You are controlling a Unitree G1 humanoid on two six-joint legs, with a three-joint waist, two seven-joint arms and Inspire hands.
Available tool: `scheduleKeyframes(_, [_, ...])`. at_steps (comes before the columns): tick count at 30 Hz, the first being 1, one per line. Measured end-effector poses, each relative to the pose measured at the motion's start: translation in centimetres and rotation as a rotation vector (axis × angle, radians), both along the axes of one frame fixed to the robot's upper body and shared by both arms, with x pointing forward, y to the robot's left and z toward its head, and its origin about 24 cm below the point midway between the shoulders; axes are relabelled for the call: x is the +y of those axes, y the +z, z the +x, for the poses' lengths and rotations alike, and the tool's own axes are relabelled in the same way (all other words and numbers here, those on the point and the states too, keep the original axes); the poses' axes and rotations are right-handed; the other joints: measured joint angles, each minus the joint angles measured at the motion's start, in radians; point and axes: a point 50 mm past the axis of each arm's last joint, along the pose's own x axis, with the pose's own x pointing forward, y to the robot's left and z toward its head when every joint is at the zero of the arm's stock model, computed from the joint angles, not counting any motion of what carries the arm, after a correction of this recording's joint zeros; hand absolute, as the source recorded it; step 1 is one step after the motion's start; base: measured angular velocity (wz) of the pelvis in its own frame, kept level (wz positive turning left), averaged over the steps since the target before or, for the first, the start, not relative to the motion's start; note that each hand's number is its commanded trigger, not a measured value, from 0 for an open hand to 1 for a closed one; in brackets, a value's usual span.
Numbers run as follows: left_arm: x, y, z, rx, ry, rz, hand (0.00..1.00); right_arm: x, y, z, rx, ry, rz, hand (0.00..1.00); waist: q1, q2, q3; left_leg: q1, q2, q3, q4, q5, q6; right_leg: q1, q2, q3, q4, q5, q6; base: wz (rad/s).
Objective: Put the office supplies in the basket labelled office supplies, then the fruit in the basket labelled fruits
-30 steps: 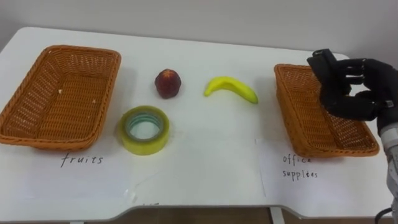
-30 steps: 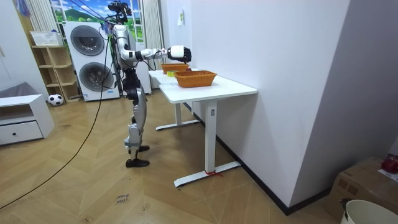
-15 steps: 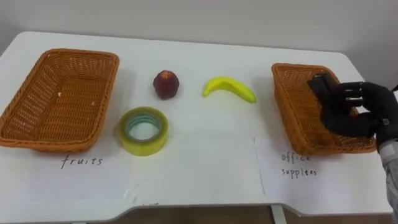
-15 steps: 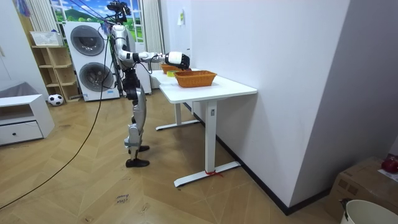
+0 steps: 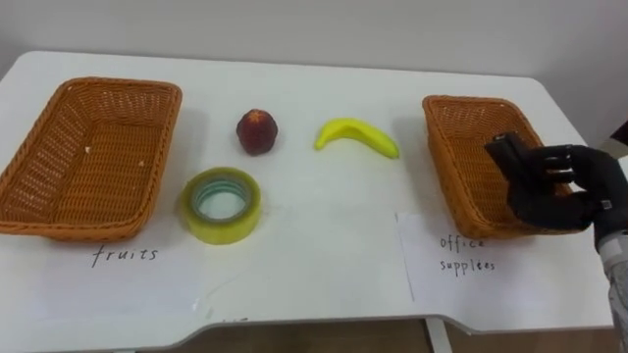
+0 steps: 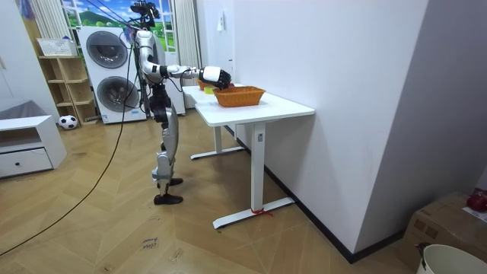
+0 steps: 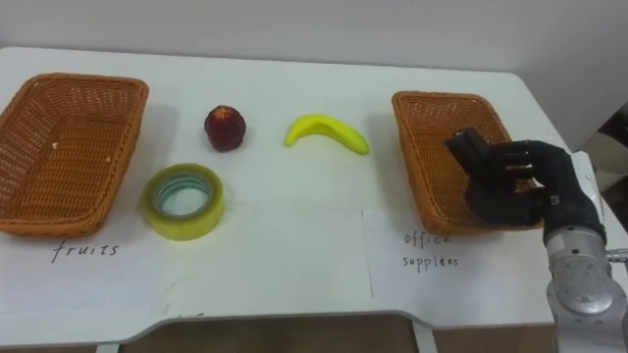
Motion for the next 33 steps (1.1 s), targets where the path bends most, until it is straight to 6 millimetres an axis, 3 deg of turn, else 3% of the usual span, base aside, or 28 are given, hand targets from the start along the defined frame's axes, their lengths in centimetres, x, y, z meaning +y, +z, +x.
scheduleKeyframes(33, [-0.02, 0.01, 0.73, -0.018, -0.006, 0.001, 0.00, 0.04, 0.10, 0.05, -0.006, 0.001, 0.003, 0.00, -0.002, -0.010, -0.0002, 0.006, 0.000, 0.003, -0.005, 0.000, 0.000, 0.002, 0.000, 0.000, 0.000, 0.000, 0.000, 0.00])
